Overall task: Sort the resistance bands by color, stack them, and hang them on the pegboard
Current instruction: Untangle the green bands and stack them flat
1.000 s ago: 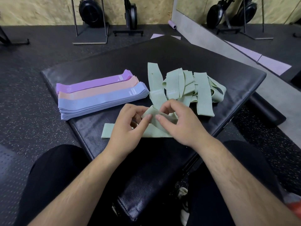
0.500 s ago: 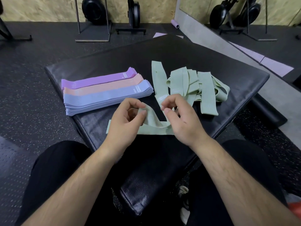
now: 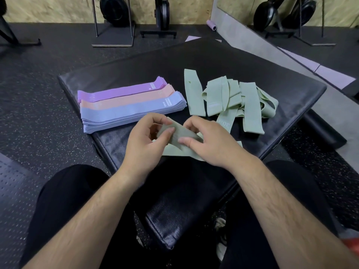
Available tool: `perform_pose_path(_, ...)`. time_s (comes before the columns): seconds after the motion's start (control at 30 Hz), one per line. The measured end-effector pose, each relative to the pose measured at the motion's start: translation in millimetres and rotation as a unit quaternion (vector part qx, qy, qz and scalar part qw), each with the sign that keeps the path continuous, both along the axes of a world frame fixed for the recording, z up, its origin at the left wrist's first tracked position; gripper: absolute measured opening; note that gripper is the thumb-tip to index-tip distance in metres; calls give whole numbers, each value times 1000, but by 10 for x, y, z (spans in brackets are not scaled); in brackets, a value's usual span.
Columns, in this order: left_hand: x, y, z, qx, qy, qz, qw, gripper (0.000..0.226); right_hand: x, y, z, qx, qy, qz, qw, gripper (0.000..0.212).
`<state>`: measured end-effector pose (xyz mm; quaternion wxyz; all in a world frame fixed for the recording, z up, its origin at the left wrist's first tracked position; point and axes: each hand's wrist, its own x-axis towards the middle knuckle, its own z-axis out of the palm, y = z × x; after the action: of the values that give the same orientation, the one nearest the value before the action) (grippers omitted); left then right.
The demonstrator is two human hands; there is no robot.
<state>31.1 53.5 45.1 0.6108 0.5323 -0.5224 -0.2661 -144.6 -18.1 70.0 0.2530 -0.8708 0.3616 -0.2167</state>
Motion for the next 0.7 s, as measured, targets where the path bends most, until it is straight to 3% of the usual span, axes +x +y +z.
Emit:
perform_pose_path(0.27,117,-31,112,-1,121,84,989,21,-283,-200,-11,63,61,-41,995,13)
perform_pose_path(0.47,94,-27,120,-5,136,74,988,21,-434,-176,69,40,103,-70,991,20)
perform_pose_path(0.53,75,-17,142,-18,134,69,988,23,-433,-136,81,3,116,-82,990,20)
perform_pose_path(0.7,60,-5,159,-39,133,76,987,22,-421,-92,133,-190,121,-149,963,10)
